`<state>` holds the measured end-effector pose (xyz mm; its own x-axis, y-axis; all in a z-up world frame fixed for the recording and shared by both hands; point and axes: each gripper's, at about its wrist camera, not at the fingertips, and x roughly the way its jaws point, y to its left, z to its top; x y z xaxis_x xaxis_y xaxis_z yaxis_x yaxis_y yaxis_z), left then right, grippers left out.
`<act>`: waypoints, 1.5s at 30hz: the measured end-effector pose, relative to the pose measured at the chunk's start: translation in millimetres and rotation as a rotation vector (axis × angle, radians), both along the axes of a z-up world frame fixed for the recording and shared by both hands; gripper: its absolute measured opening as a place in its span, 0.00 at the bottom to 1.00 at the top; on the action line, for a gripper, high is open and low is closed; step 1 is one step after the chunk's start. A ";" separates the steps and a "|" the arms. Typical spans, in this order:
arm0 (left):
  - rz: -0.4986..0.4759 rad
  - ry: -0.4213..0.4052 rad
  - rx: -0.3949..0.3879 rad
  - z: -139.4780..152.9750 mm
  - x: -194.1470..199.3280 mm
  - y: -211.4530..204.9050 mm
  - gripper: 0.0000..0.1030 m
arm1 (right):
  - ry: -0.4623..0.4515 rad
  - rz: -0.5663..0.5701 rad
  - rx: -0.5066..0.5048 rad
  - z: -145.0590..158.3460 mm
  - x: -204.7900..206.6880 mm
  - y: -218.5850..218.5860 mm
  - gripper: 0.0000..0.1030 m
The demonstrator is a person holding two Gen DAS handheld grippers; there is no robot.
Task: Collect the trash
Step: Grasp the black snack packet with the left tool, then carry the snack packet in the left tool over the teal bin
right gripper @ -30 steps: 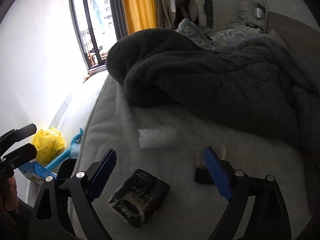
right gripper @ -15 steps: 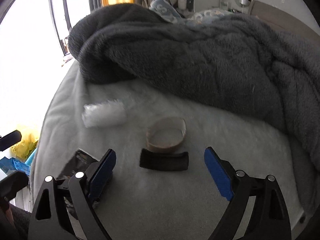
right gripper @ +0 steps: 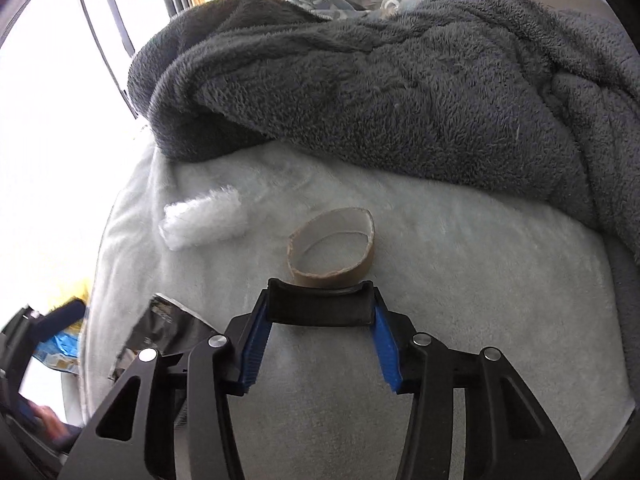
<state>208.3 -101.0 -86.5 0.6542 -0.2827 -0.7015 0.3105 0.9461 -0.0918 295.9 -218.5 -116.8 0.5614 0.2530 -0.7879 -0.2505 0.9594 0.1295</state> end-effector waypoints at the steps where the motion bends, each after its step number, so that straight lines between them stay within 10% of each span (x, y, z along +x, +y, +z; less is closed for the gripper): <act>1: -0.003 0.001 0.002 -1.1 0.2 -2.4 0.92 | -0.004 -0.002 0.006 2.2 -0.9 -0.9 0.47; 22: 0.005 0.008 0.046 -26.9 6.5 -26.1 0.58 | -0.063 -0.049 0.161 36.8 -19.7 -9.0 0.47; 29: 0.048 -0.004 -0.019 -23.9 -2.7 -10.2 0.56 | -0.098 -0.104 0.348 50.5 -42.1 -18.8 0.47; 45: 0.253 -0.058 0.003 1.1 -30.6 77.2 0.56 | -0.120 -0.050 0.301 67.7 -68.0 26.9 0.47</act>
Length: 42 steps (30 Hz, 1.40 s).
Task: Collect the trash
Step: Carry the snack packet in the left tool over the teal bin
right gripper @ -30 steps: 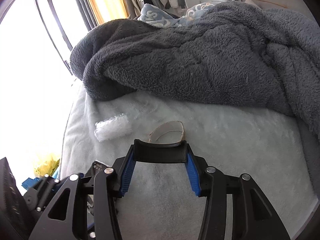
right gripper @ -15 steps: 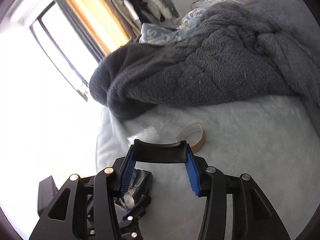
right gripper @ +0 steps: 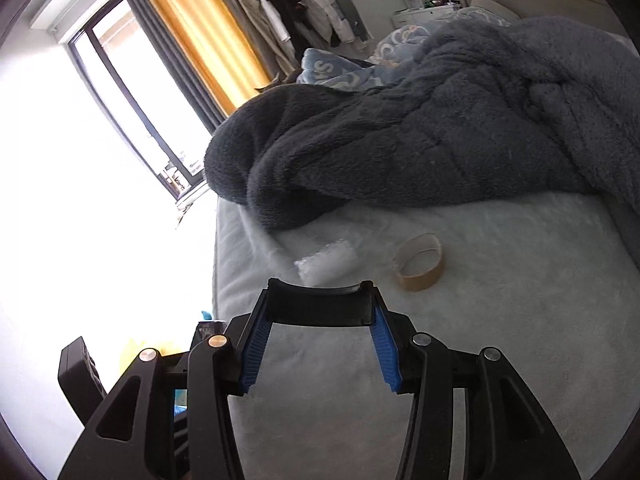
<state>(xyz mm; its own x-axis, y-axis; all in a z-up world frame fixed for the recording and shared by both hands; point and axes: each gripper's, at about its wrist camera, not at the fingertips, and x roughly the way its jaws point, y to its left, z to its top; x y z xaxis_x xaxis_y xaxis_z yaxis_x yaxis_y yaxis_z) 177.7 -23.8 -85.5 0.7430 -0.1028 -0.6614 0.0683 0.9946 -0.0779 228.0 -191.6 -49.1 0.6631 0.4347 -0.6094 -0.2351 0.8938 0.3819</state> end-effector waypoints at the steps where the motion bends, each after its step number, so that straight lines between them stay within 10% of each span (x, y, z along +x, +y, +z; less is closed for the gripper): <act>1: 0.013 -0.001 0.005 0.2 -1.2 6.9 0.56 | -0.003 0.014 -0.005 1.0 -0.5 6.0 0.47; 20: 0.191 0.092 -0.015 -22.1 -19.4 131.6 0.56 | -0.008 0.240 -0.045 -9.2 2.1 142.9 0.47; 42: 0.147 0.557 -0.041 -129.6 -41.7 192.2 0.59 | 0.093 0.424 -0.157 -61.4 -7.4 264.3 0.47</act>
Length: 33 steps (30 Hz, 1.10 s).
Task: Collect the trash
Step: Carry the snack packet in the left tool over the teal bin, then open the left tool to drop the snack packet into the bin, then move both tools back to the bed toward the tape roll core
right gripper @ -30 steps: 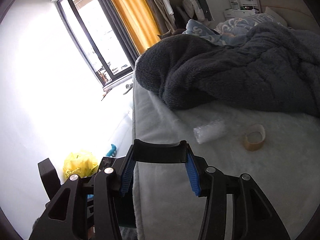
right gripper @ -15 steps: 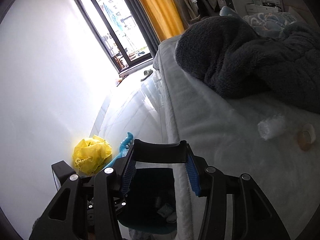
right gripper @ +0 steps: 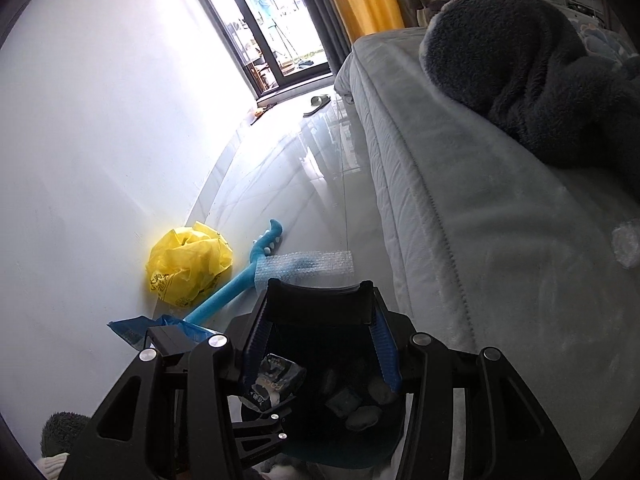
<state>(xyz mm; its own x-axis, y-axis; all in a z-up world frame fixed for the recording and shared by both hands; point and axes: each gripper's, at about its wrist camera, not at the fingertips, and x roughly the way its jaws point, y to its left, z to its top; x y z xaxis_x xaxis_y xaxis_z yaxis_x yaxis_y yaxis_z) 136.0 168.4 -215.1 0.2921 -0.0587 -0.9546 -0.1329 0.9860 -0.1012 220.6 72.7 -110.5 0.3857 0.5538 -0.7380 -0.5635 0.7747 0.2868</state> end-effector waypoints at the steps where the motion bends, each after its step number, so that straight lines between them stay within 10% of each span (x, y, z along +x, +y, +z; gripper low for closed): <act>1: -0.004 0.011 -0.009 -2.0 -1.1 1.7 0.63 | 0.003 0.005 -0.007 -2.8 -0.1 4.0 0.47; 16: 0.026 -0.009 -0.008 8.3 -21.7 43.8 0.73 | 0.148 0.046 -0.101 -61.9 8.0 37.6 0.47; 33: 0.089 -0.245 0.013 74.2 -34.1 73.9 0.73 | 0.249 0.167 -0.353 -144.0 -15.4 77.0 0.47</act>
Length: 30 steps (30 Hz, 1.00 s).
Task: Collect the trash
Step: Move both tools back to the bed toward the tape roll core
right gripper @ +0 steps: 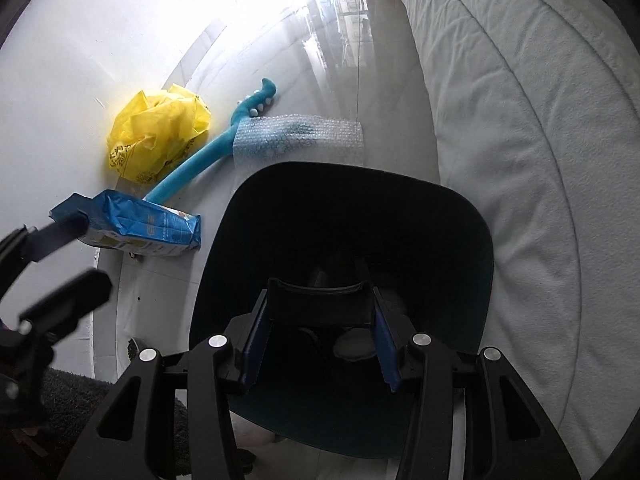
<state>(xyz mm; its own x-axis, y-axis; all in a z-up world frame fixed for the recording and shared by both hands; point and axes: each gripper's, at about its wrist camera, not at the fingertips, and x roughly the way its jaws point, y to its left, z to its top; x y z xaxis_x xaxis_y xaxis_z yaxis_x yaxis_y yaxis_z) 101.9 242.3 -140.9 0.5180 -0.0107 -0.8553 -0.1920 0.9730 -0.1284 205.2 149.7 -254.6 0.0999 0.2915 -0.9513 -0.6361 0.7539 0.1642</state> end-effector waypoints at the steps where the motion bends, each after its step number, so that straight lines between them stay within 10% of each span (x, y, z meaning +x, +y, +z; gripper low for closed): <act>1: 0.003 -0.016 0.003 5.3 0.4 0.9 0.73 | 0.002 0.000 -0.010 -2.4 0.5 0.7 0.47; 16: -0.013 -0.276 -0.054 102.2 1.5 -7.1 0.75 | -0.002 0.018 -0.082 -7.7 3.1 -17.2 0.57; 30: -0.051 -0.441 -0.028 159.9 8.4 -49.9 0.76 | -0.202 0.004 0.165 104.9 7.8 -75.9 0.66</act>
